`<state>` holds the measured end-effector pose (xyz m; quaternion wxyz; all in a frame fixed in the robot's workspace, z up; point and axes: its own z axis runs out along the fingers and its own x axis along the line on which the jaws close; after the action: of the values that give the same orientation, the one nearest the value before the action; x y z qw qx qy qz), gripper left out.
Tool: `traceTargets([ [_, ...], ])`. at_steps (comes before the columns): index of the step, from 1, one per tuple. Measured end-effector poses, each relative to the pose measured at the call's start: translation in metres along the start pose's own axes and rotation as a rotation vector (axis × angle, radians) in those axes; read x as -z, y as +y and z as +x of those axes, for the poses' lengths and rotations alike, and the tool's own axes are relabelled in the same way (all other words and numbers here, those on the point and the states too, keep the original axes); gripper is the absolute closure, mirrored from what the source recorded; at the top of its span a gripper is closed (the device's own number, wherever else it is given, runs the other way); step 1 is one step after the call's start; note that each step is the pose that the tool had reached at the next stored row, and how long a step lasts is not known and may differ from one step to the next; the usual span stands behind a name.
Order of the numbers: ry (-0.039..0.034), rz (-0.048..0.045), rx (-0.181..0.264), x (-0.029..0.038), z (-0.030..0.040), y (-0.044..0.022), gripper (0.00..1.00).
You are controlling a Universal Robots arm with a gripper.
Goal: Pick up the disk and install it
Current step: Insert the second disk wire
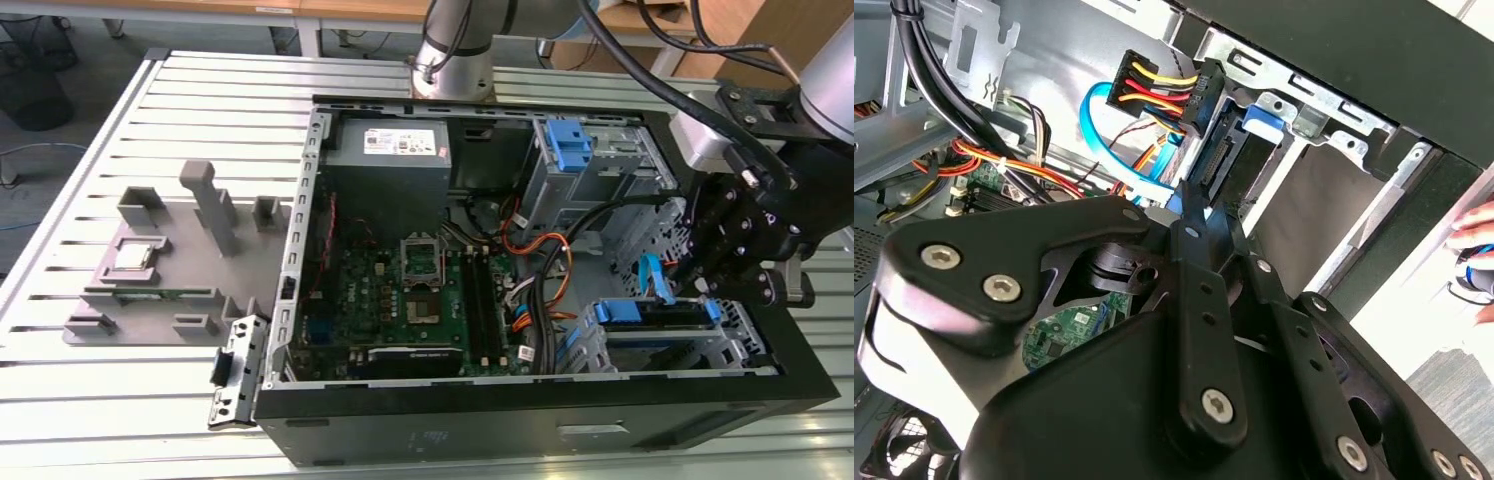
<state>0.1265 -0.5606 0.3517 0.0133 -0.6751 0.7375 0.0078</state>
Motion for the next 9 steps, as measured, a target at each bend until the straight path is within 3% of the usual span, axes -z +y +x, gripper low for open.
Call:
traceTargets([
  [5, 0.0001, 0.0, 0.0, 0.0005, 0.0, 0.0, 0.76],
  [9, 0.0002, 0.0, 0.0, 0.0046, -0.0006, 0.0, 0.76],
])
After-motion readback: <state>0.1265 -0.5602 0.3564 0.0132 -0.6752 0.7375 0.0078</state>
